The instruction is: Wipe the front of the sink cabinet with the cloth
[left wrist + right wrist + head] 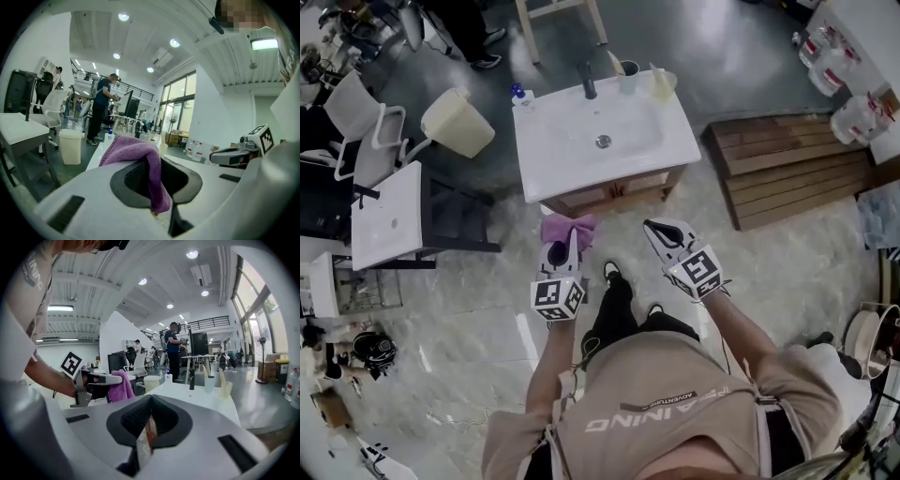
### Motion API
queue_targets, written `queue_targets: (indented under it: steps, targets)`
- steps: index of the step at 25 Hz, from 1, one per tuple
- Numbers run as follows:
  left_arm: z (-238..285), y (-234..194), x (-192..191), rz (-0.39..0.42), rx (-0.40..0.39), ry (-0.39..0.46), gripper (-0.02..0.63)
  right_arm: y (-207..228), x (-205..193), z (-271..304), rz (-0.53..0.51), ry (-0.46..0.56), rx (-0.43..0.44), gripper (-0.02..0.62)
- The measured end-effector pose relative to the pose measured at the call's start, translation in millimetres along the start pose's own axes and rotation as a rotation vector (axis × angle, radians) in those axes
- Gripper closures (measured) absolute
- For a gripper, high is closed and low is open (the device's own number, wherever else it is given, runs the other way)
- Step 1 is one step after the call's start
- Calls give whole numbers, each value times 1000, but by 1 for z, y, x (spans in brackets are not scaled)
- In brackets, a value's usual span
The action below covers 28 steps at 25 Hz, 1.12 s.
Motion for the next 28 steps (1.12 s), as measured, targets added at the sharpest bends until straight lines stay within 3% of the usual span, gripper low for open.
queue_targets:
  steps: [5, 10, 17, 28]
  targets:
    - [-24, 12, -31, -1, 41, -20, 569, 2, -23, -16, 2, 7, 11, 584]
    - [-30, -7, -58, 4, 82, -19, 569, -1, -56, -15, 48, 13, 19, 584]
    - [0, -56, -135, 5, 123, 25, 569, 29, -164, 27, 87, 1, 15, 584]
    - [22, -126, -266, 10, 130, 50, 569, 54, -308, 91, 52, 26, 56, 584]
Point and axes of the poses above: the fingertips, and each gripper's own axes: z forward along the fingers, y to its right, x out of its top, the point moved 6 cm from there along -z, backward along the fingers, and after that the axes turned 13 degrees about y, right-handed, at the moved point
